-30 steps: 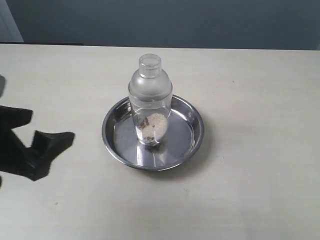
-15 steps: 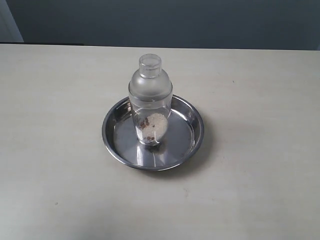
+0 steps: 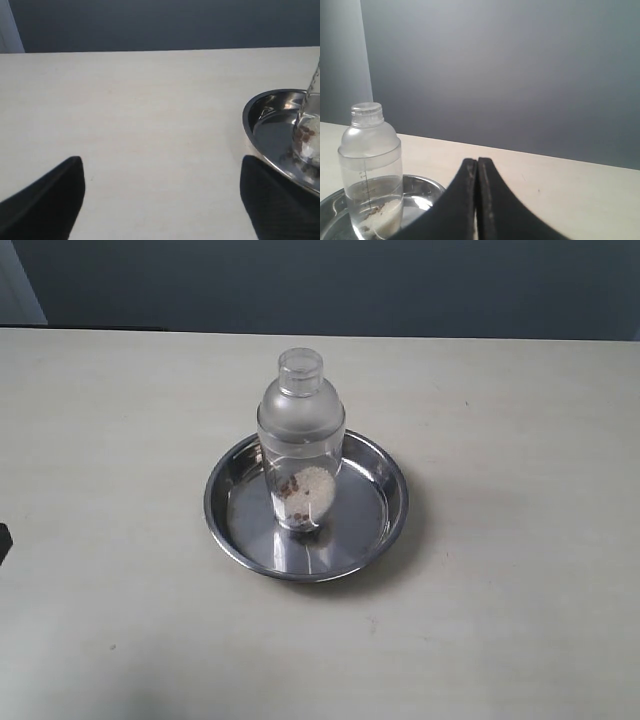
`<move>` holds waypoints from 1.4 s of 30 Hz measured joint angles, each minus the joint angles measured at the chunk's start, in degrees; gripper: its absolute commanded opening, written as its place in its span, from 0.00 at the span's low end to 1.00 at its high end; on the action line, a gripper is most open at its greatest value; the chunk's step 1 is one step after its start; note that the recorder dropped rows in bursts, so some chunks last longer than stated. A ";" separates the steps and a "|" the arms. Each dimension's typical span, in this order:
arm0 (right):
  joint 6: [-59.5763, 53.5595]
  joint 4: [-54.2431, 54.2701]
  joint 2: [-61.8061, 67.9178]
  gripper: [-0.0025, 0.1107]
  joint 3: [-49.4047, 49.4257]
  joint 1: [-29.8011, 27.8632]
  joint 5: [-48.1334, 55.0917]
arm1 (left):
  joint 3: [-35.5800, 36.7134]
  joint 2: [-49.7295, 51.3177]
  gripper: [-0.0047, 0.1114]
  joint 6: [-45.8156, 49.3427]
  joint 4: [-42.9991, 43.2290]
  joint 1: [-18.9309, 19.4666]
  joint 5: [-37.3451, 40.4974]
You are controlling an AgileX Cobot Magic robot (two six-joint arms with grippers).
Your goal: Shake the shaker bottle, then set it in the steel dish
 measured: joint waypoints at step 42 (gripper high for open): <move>0.00 0.00 0.00 0.02 0.00 0.00 0.00 | 0.10 -12.59 0.72 0.00 0.47 0.29 5.60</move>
